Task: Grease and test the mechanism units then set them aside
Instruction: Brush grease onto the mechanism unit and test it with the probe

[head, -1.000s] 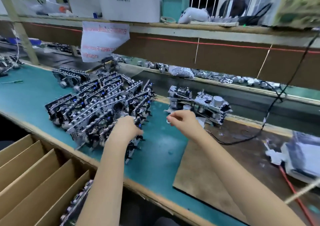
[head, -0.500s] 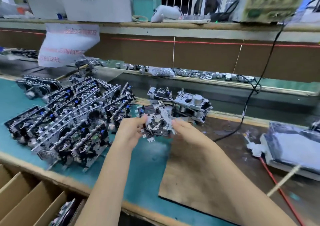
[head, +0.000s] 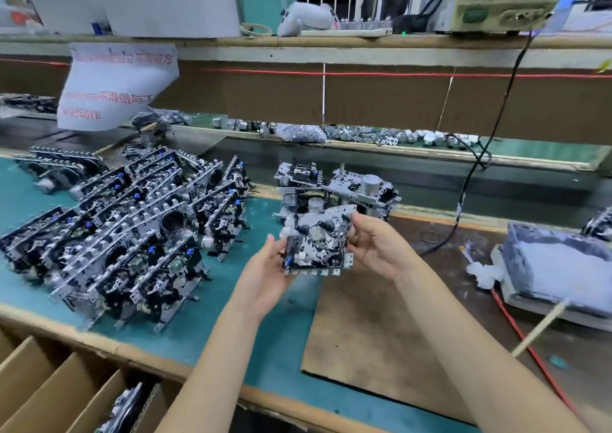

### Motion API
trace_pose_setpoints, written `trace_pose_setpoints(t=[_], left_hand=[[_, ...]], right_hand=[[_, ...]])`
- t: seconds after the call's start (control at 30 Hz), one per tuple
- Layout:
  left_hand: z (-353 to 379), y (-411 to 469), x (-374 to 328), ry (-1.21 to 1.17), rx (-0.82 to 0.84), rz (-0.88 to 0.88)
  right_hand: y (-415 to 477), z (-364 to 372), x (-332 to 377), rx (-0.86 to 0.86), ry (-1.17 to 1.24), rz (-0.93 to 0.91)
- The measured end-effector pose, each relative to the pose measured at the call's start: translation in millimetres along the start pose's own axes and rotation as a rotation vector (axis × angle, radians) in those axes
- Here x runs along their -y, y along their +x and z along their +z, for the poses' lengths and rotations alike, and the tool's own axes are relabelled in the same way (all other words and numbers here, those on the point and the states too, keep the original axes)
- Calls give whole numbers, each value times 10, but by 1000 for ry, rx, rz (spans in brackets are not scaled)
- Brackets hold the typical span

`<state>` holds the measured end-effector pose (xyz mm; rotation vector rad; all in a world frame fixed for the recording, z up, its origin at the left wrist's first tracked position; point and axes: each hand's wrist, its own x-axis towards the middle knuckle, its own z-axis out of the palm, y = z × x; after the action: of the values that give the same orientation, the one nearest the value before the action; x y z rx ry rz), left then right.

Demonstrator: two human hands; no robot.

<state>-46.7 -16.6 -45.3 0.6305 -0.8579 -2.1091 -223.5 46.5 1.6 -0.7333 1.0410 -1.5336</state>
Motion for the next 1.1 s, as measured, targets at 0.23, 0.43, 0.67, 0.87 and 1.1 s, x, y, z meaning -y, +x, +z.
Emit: trace_pose_setpoints(t=[0.23, 0.43, 0.67, 0.87, 1.1], left_hand=[[-156, -39, 195, -7, 2, 27], [-172, -21, 251, 29, 15, 83], [-225, 1, 255, 31, -23, 100], [-224, 20, 258, 65, -15, 126], [-226, 21, 245, 82, -56, 134]], right_hand=[[20, -70, -12, -90, -637, 45], [173, -321, -220, -258, -1599, -20], [164, -385, -323, -221, -1635, -32], [25, -405, -118, -169, -1111, -51], [-100, -372, 36, -73, -1129, -125]])
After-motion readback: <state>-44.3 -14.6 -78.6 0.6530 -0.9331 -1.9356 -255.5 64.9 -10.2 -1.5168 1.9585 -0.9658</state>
